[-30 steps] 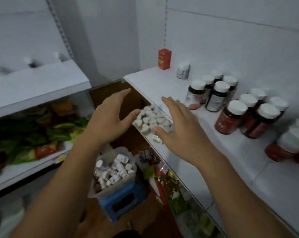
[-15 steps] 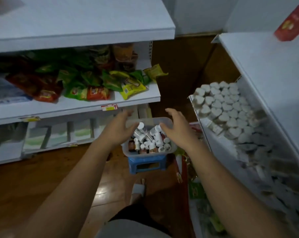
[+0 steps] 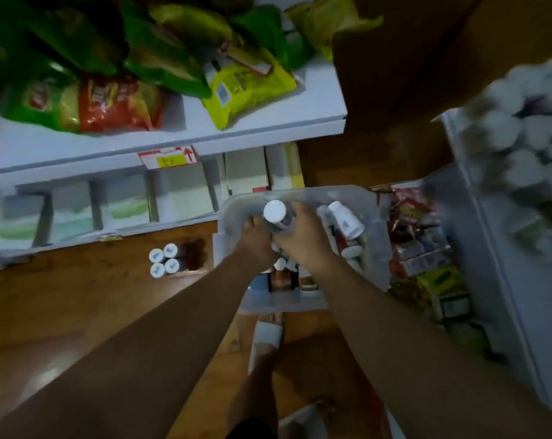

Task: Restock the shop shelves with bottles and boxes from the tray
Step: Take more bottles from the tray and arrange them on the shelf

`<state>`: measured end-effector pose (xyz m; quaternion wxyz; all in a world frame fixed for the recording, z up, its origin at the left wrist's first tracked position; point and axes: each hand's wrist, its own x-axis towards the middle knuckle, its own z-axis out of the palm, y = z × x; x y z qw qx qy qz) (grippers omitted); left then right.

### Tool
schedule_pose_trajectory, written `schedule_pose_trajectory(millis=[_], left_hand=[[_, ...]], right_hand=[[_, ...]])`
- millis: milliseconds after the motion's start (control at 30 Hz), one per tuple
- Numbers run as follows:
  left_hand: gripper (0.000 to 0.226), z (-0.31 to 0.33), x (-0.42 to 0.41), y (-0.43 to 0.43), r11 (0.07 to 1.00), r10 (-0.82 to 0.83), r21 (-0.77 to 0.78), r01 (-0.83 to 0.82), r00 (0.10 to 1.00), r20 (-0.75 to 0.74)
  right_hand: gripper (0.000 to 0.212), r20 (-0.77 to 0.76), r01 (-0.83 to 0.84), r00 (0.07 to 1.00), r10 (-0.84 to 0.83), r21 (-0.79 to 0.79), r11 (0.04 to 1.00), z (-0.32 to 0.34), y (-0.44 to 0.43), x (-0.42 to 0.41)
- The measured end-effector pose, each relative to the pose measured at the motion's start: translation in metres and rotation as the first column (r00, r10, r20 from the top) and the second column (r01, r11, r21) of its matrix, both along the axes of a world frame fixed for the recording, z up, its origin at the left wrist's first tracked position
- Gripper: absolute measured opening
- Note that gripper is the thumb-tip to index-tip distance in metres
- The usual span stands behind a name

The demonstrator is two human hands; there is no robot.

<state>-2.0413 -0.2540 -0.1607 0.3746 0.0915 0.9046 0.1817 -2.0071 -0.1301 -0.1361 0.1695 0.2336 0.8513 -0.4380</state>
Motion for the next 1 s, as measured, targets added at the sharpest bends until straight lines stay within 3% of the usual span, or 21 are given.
schedule_pose_trajectory(millis=[100,233,333,467,567,633,700,800,867,1000], left_hand=[[0.115,-0.045,-0.008,-0.004,0.999,-0.012,-0.035,0.009,0.998,-0.063],[0.092,-0.047,0.003,-0.001,0.991,0.096,0.106,-0.084,0.989,-0.117],[0.092,-0.019,0.010,0.001,0.929,0.260,0.273,-0.250,0.966,-0.002],[0.076,0.068,0.023,0.009,0.749,0.344,0.551,-0.368,0.927,0.151],[0.031,0.149,0.031,0.023,0.563,0.387,0.684,-0.464,0.879,0.278],[0.031,0.210,0.031,0.040,0.405,0.390,0.703,-0.585,0.806,0.446],[0.051,0.270,0.031,0.059,0.300,0.306,0.688,-0.661,0.750,0.587],[0.077,0.354,0.035,0.087,0.226,0.109,0.685,-0.693,0.717,0.689],[0.078,0.406,0.043,0.103,0.200,-0.013,0.692,-0.694,0.704,0.710],[0.081,0.490,0.072,0.127,0.187,-0.291,0.686,-0.703,0.627,0.722]], right_hand=[[0.065,-0.033,0.049,0.998,-0.047,0.038,0.998,-0.045,-0.004,-0.013],[0.051,-0.135,0.098,0.986,-0.093,0.034,0.995,-0.058,0.004,-0.010],[0.049,-0.164,0.209,0.958,-0.236,-0.168,0.963,-0.025,0.015,-0.003],[0.028,-0.234,0.319,0.865,-0.443,-0.424,0.847,0.071,0.044,0.015],[0.022,-0.291,0.349,0.798,-0.528,-0.490,0.799,0.160,0.067,0.031],[0.023,-0.324,0.383,0.752,-0.573,-0.493,0.781,0.221,0.080,0.042],[0.018,-0.376,0.399,0.712,-0.593,-0.479,0.782,0.278,0.092,0.057],[0.022,-0.451,0.389,0.685,-0.573,-0.439,0.810,0.356,0.106,0.090],[0.030,-0.493,0.405,0.669,-0.556,-0.386,0.829,0.401,0.113,0.116],[0.048,-0.604,0.489,0.548,-0.579,-0.330,0.807,0.474,0.122,0.175]])
